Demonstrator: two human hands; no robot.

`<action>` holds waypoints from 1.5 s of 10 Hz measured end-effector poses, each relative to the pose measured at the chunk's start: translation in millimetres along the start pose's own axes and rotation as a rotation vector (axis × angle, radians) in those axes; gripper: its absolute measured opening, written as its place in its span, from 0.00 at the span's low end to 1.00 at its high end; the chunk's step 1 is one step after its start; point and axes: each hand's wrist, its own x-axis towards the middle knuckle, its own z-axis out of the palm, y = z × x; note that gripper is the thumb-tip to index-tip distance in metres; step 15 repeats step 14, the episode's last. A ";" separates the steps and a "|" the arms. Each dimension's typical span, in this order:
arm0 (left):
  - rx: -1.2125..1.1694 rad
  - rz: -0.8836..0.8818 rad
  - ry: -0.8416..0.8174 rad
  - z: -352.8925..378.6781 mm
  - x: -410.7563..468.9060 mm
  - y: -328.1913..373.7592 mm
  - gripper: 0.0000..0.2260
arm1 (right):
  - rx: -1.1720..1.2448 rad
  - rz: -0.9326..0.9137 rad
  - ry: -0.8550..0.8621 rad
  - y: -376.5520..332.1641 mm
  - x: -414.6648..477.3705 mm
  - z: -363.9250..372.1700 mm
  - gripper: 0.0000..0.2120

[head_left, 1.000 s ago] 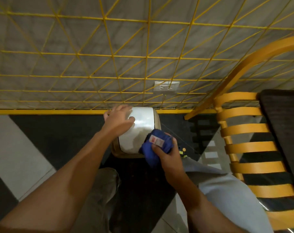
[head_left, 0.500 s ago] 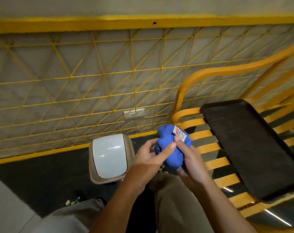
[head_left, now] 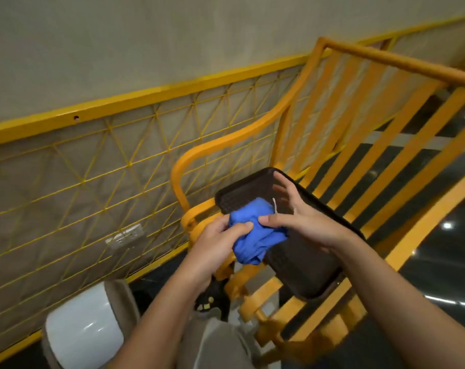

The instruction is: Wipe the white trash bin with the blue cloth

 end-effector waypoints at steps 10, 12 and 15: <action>0.430 -0.362 0.040 112.3 202.1 -148.3 0.18 | -0.315 0.698 0.285 177.0 118.8 -101.1 0.29; 0.570 -0.317 0.025 108.1 196.8 -144.8 0.24 | -0.488 0.710 0.303 179.5 120.1 -98.3 0.33; 0.580 -0.285 -0.029 69.6 165.7 -111.3 0.20 | -0.463 0.586 0.430 147.0 117.0 -102.7 0.28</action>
